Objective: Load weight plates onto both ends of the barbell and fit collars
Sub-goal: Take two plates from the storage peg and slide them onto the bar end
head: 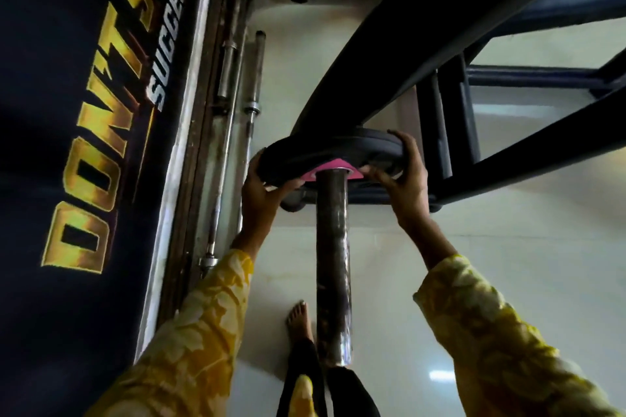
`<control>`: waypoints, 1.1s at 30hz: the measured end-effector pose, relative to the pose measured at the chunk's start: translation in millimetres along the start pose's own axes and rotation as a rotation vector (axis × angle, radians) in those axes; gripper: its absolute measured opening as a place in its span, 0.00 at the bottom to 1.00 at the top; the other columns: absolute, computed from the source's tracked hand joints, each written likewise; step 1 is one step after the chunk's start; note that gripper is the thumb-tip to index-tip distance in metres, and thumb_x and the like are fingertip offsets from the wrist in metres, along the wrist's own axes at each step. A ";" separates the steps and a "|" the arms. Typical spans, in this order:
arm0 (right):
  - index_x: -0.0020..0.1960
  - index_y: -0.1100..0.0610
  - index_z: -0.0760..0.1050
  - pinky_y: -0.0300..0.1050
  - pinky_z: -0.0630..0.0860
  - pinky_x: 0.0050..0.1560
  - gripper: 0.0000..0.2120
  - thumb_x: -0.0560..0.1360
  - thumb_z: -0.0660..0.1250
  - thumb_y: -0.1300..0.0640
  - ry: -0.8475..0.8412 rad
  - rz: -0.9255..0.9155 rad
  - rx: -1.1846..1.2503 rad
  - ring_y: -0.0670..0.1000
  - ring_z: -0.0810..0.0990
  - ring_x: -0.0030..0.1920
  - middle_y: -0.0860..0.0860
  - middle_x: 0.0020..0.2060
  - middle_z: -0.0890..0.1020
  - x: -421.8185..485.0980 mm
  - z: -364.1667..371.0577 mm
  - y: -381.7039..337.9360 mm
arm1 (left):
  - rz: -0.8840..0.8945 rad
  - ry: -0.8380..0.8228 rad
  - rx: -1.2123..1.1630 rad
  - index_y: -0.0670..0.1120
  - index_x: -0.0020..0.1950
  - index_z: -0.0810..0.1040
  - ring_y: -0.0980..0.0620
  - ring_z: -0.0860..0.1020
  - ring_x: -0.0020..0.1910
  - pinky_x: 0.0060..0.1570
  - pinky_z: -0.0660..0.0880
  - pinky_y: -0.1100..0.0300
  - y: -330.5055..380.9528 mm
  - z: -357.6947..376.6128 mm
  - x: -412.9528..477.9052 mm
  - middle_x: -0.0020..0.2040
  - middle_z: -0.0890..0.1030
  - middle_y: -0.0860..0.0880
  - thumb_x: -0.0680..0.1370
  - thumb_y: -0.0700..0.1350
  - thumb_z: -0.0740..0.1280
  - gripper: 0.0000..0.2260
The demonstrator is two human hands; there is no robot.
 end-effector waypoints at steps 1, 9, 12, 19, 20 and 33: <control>0.60 0.59 0.69 0.32 0.73 0.45 0.27 0.65 0.76 0.60 -0.005 0.019 0.037 0.38 0.76 0.47 0.49 0.50 0.78 1.0 -0.1 4.2 | 0.007 -0.023 -0.007 0.42 0.66 0.71 0.53 0.79 0.53 0.47 0.77 0.62 0.6 0.7 4.7 0.55 0.80 0.49 0.59 0.53 0.77 0.38; 0.50 0.52 0.71 0.47 0.78 0.44 0.22 0.62 0.78 0.60 0.039 0.028 0.165 0.48 0.77 0.44 0.49 0.42 0.78 -3.8 -3.9 3.6 | 0.079 -0.033 -0.011 0.47 0.57 0.74 0.63 0.80 0.47 0.43 0.77 0.67 13.1 0.0 4.5 0.48 0.80 0.55 0.63 0.34 0.77 0.26; 0.48 0.49 0.71 0.45 0.78 0.43 0.20 0.63 0.77 0.62 0.024 0.046 0.199 0.45 0.78 0.43 0.47 0.41 0.78 -18.2 -5.1 5.7 | 0.129 -0.032 0.002 0.54 0.53 0.73 0.59 0.80 0.48 0.43 0.76 0.69 20.8 -4.3 -8.8 0.47 0.80 0.57 0.64 0.34 0.77 0.25; 0.46 0.49 0.73 0.34 0.75 0.44 0.20 0.64 0.74 0.70 -0.013 0.146 0.276 0.39 0.77 0.41 0.38 0.37 0.80 -92.1 -15.6 30.2 | 0.116 -0.063 -0.004 0.55 0.51 0.73 0.59 0.80 0.46 0.44 0.75 0.69 7.3 -17.4 -88.0 0.47 0.80 0.53 0.64 0.34 0.77 0.24; 0.45 0.49 0.74 0.34 0.75 0.45 0.19 0.64 0.74 0.69 -0.021 0.160 0.291 0.39 0.78 0.41 0.38 0.37 0.80 -105.7 -17.3 33.0 | 0.110 -0.059 -0.001 0.56 0.51 0.73 0.58 0.80 0.47 0.43 0.75 0.69 4.4 -20.7 -103.7 0.47 0.80 0.53 0.63 0.37 0.78 0.24; 0.46 0.49 0.76 0.47 0.77 0.45 0.20 0.62 0.76 0.68 -0.219 0.204 0.234 0.46 0.78 0.41 0.47 0.39 0.80 -287.9 -59.2 48.1 | -0.044 0.052 0.040 0.42 0.51 0.78 0.53 0.80 0.45 0.43 0.77 0.65 -57.9 -62.9 -322.7 0.44 0.82 0.46 0.56 0.60 0.78 0.32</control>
Point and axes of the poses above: each hand's wrist, its own x-axis towards the middle knuckle, its own z-axis out of the palm, y = z × x, the point moved 10 cm from there along x, towards the middle knuckle
